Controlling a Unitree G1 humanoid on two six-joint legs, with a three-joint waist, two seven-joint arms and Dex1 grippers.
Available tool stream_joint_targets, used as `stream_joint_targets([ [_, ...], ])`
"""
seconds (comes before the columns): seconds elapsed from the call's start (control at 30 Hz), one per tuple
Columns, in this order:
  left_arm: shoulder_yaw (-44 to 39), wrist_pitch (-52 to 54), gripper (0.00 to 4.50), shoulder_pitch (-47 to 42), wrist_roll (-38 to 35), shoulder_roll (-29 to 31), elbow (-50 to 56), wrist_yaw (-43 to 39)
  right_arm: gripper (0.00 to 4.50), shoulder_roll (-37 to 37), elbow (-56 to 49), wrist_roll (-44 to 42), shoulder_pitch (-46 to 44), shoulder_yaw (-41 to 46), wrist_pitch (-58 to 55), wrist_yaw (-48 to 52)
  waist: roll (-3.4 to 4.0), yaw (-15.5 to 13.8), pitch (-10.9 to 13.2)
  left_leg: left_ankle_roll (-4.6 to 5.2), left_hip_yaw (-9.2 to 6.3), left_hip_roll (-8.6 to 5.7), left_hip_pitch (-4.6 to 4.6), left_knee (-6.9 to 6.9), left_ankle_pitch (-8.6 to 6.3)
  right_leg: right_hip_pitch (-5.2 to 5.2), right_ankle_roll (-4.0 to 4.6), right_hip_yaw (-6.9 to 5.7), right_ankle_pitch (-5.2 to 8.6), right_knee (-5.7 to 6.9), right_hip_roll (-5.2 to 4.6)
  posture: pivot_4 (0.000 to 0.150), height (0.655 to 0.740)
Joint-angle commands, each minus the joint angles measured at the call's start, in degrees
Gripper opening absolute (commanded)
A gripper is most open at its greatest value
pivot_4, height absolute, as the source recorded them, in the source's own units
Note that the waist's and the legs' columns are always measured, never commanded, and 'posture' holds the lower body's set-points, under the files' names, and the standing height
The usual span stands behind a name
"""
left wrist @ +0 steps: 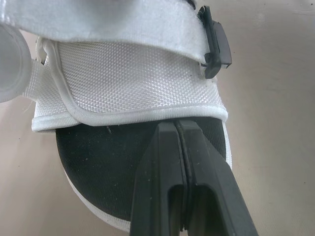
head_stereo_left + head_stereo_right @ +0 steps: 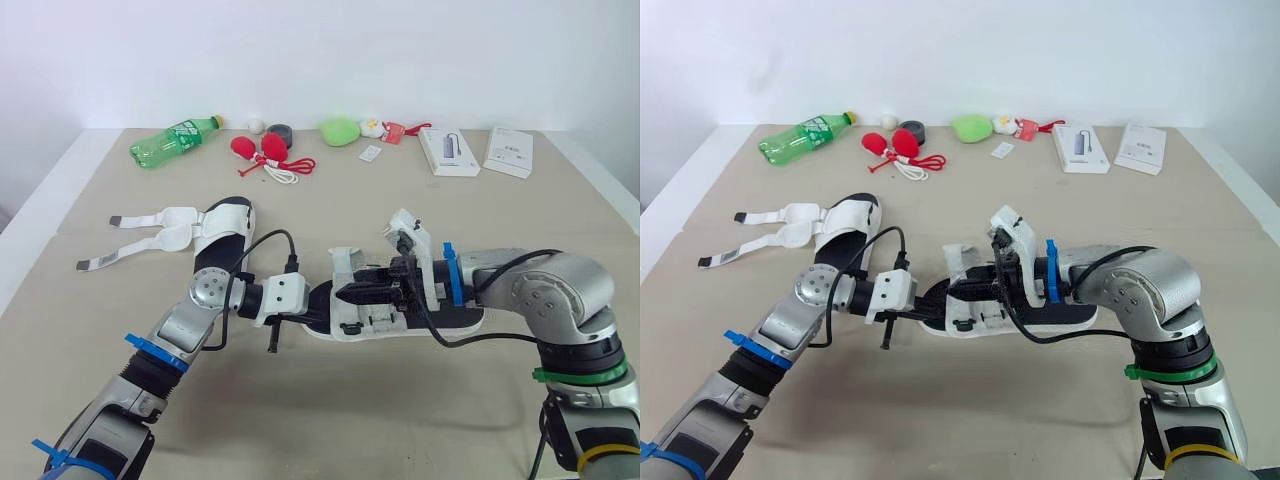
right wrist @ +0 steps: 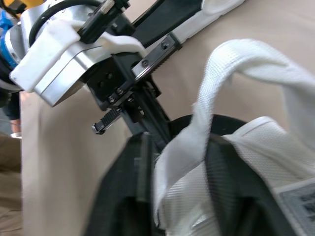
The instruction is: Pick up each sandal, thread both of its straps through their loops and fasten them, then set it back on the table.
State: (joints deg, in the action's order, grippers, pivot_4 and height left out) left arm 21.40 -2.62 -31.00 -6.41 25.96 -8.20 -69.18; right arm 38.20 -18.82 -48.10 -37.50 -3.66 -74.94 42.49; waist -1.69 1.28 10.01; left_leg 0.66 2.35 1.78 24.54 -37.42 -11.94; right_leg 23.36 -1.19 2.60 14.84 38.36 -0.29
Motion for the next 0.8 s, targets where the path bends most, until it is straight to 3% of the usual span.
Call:
stream_joint_targets([
  [0.03,0.7,0.4,0.0,0.5,1.6,0.7,-0.9,-0.1,2.03,-1.4,-0.5,-4.5,-1.2,4.5,-3.7,-0.7,0.0,0.0,0.0,0.0,0.0,0.0,0.0,0.0,0.0,0.0,0.01,0.0,-0.01,0.0,0.0,0.15,0.74],
  [0.17,0.8,0.2,0.0,0.4,1.6,0.6,-1.0,-0.1,2.03,-1.4,-0.9,-4.7,-0.5,4.3,-4.7,-1.4,0.0,0.0,0.0,0.0,0.01,0.0,0.0,-0.01,0.0,-0.01,0.0,0.01,-0.01,0.0,-0.01,0.15,0.74],
  [0.23,0.8,0.1,0.0,0.3,1.6,0.5,-1.1,-0.1,1.5,-1.6,-0.6,-4.8,-0.1,4.6,-5.1,-1.9,0.0,0.0,0.0,0.0,0.01,0.0,0.0,-0.01,0.0,0.0,0.0,0.01,-0.01,0.0,-0.01,0.15,0.74],
  [0.27,0.8,0.1,0.0,0.2,1.6,0.5,-1.2,-0.1,1.46,-1.2,-0.7,-4.8,0.4,4.3,-5.3,-1.8,0.0,0.0,0.0,0.0,0.01,0.0,0.0,-0.01,0.0,0.0,0.0,0.0,-0.01,0.0,-0.01,0.15,0.74],
  [0.37,0.8,0.1,0.0,0.3,1.6,0.4,-1.1,-0.1,0.18,-0.4,-0.9,-3.9,2.0,3.3,-4.9,-1.7,0.0,0.0,0.0,0.0,0.0,0.0,0.0,-0.01,0.0,-0.01,-0.01,0.0,-0.01,0.0,-0.01,0.15,0.74],
  [0.4,0.9,0.1,0.0,0.3,1.6,0.4,-1.0,0.0,0.06,0.0,-1.1,-3.0,2.6,2.6,-4.1,-1.6,0.0,0.0,0.0,0.0,0.01,-0.01,0.0,-0.01,0.0,0.0,-0.01,0.01,-0.01,0.0,-0.01,0.15,0.74],
  [0.8,0.9,0.3,0.0,0.5,1.6,0.4,-0.7,0.0,0.06,4.0,-4.4,1.2,5.0,-2.1,2.8,1.2,0.0,0.0,0.0,0.0,0.02,-0.02,0.0,-0.03,0.0,-0.01,-0.05,0.01,0.0,0.0,0.0,0.15,0.74],
])
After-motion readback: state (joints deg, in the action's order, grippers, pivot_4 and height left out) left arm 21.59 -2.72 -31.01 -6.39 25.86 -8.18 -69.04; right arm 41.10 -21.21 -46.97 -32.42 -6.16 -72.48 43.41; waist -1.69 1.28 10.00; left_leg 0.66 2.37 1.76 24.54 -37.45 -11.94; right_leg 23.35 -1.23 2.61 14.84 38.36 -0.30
